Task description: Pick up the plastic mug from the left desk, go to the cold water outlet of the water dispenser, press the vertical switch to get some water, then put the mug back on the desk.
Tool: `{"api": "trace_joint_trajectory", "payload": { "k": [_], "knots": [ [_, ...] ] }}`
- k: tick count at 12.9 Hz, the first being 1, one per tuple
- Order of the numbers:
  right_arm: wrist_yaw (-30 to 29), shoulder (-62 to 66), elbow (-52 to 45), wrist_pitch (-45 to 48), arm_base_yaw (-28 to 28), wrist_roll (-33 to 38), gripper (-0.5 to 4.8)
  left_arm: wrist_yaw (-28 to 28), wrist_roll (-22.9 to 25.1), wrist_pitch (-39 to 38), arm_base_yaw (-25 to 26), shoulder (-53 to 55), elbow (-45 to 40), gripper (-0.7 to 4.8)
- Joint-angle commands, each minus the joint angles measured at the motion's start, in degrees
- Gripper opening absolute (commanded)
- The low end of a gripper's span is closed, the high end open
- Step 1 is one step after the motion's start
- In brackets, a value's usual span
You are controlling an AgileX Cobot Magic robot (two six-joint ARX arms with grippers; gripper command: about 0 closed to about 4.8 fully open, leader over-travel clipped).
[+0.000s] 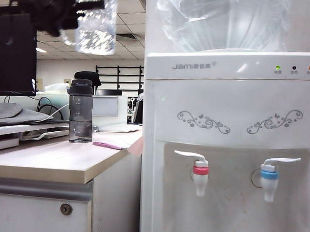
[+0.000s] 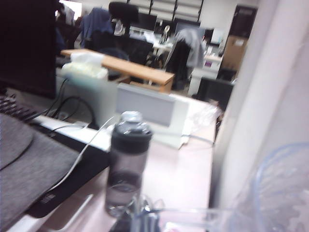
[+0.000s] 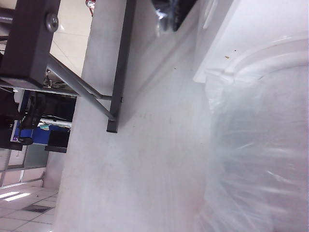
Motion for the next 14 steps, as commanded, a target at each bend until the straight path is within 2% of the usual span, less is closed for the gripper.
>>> {"api": "trace_joint_trajectory", "payload": {
  "k": [1, 3, 4, 6, 7, 9, 13, 14],
  "knots": [
    [0.00, 0.00, 0.20, 0.52, 0.00, -0.13, -0.01, 4.39, -3.54, 1.70, 3.74, -0.50, -1.70, -0.05],
    [-0.02, 0.00, 0.20, 0.57, 0.00, -0.13, -0.01, 8.87, -5.53, 3.19, 7.89, -0.33, -7.23, -0.05],
    [0.00, 0.00, 0.20, 0.52, 0.00, -0.13, -0.01, 9.77, -6.12, 18.86, 9.25, 9.90, -11.41, -0.05],
    [0.00, 0.00, 0.20, 0.52, 0.00, -0.13, -0.01, 9.84, -7.06, 24.90, 9.81, 16.17, -11.43, -0.05],
    [-0.02, 0.00, 0.20, 0.57, 0.00, -0.13, -0.01, 10.82, -7.26, 31.02, 10.69, 22.16, -11.41, -0.05],
    [-0.02, 0.00, 0.20, 0.55, 0.02, -0.13, -0.01, 11.30, -9.27, 34.05, 11.74, 27.98, -11.41, -0.05],
    [0.00, 0.00, 0.20, 0.07, 0.11, -0.13, -0.01, 13.11, -10.78, 34.18, 13.55, 32.41, -11.41, -0.05],
    [0.00, 0.00, 0.20, -1.77, 0.11, -0.13, -0.01, 14.51, -11.28, 39.01, 14.84, 36.11, -11.39, -0.05]
  ]
}}
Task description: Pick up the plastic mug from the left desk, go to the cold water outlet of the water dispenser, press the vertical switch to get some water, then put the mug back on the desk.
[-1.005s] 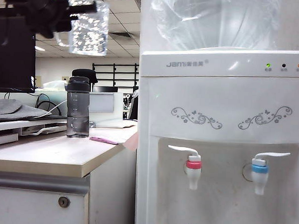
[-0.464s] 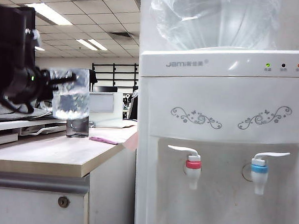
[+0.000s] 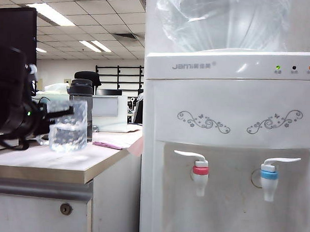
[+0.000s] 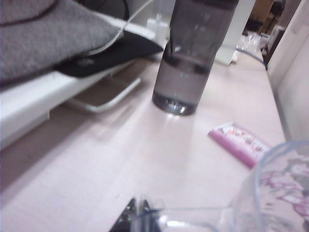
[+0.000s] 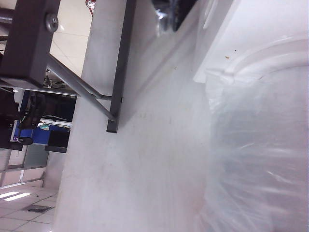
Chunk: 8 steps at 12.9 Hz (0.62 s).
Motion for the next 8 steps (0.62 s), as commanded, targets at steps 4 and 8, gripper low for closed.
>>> {"api": "trace_joint_trajectory", "payload": {
  "k": [4, 8],
  "knots": [
    [0.00, 0.00, 0.20, -2.23, 0.07, -0.13, 0.00, 2.58, -3.08, 8.39, 1.57, 6.16, 0.13, -0.05],
    [0.00, 0.00, 0.20, -2.38, 0.04, -0.13, -0.01, 2.60, -3.04, 8.22, 1.55, 6.16, 0.13, -0.05]
  ]
}}
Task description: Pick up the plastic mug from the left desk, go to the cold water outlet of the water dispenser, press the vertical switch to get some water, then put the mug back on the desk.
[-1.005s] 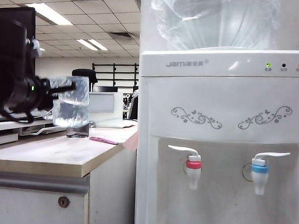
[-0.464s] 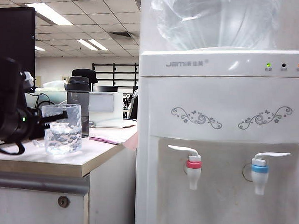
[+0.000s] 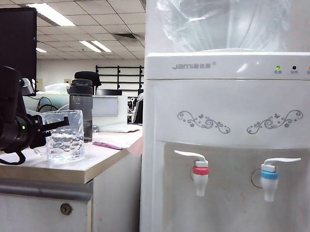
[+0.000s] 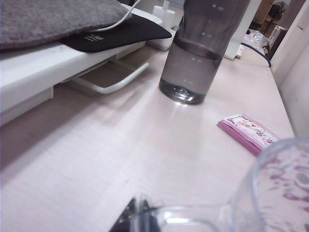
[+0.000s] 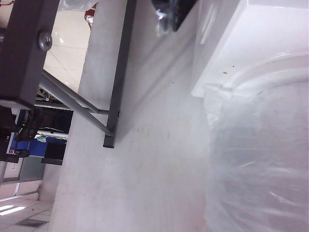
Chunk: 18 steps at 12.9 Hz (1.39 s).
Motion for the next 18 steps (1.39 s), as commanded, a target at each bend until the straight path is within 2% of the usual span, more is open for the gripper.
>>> {"api": "trace_joint_trajectory", "payload": {
  "k": [1, 8, 9, 10, 14, 16, 18],
  "knots": [
    [0.02, 0.00, 0.20, 0.59, -0.02, -0.13, 0.00, 0.26, -0.37, 1.99, 0.00, -0.24, 0.15, -0.05],
    [0.02, 0.00, 0.20, 0.59, -0.02, -0.13, -0.01, 0.04, -0.35, 0.96, 0.00, -0.24, 0.13, 0.01],
    [0.00, 0.00, 0.20, 0.59, -0.02, -0.13, -0.01, 0.04, -0.33, 1.01, 0.00, -0.24, 0.13, 0.61],
    [0.02, 0.00, 0.20, 0.59, -0.02, -0.13, -0.01, 0.00, -0.02, 1.05, 0.00, -0.24, 0.13, 0.92],
    [0.00, 0.00, 0.20, 0.59, -0.02, -0.13, -0.01, -1.64, 1.64, 2.27, -0.17, -0.42, 0.04, 1.21],
    [0.02, 0.00, 0.20, 0.57, -0.02, -0.13, -0.01, -2.93, 1.14, 2.32, -2.01, -4.00, -5.44, 1.21],
    [0.00, 0.00, 0.20, 0.57, -0.02, -0.13, -0.01, -3.17, 1.14, 2.34, -2.62, -5.11, -6.84, 1.20]
  ]
}}
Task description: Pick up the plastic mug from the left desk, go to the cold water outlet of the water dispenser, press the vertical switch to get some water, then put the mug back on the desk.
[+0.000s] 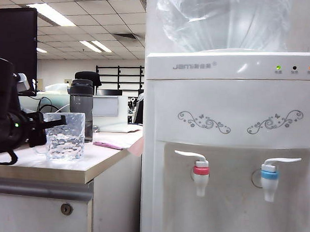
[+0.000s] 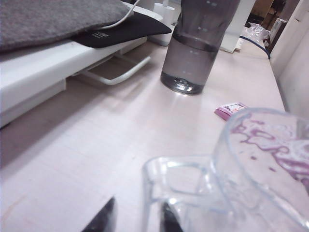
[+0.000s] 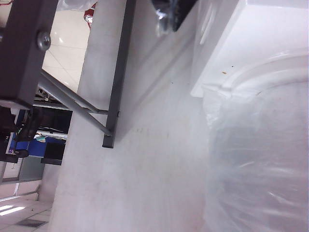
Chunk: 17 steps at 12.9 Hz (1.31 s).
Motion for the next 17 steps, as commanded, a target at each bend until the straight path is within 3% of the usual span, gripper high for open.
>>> {"api": "trace_joint_trajectory", "payload": {
  "k": [1, 4, 5, 6, 8, 10, 12, 14, 15, 17],
  "knots": [
    [0.02, 0.00, 0.20, 0.57, -0.02, -0.13, -0.01, -0.37, -0.04, 1.88, -0.72, -1.66, -1.77, 1.20],
    [0.00, 0.00, 0.20, 0.57, -0.02, -0.13, 0.00, 0.28, -0.02, 1.88, -0.79, -6.82, -7.32, 1.20],
    [0.00, 0.00, 0.20, 0.57, -0.02, -0.13, 0.00, 0.98, 0.24, 1.88, -0.81, -11.37, -10.97, 0.38],
    [0.00, 0.00, 0.20, 0.57, -0.02, -0.13, -0.01, 1.81, 1.68, 1.88, -0.81, -15.04, -13.44, -0.06],
    [0.00, 0.00, 0.20, 0.59, -0.02, -0.13, -0.01, 9.09, 4.85, 1.90, -0.79, -23.45, -16.33, -0.06],
    [0.00, 0.00, 0.20, 0.57, -0.02, -0.13, -0.01, 6.54, 5.38, 1.92, -0.79, -28.94, -16.33, -0.05],
    [0.02, 0.00, 0.20, 0.57, -0.02, -0.13, 0.00, 9.70, 5.57, 1.92, -0.79, -31.67, -16.33, -0.06],
    [0.00, -0.13, 0.20, 0.57, -0.02, -0.13, -0.01, 16.68, 11.50, 1.64, -0.79, -35.17, -16.31, -0.06],
    [0.00, -0.33, 0.20, 0.33, -0.02, -0.13, 0.00, 17.22, 15.50, -7.98, -0.79, -44.35, -16.76, -0.06],
    [0.00, -0.35, 0.20, -1.18, -0.02, -0.13, 0.00, 16.52, 17.11, -28.22, -0.79, -58.34, -17.00, -0.06]
  ]
}}
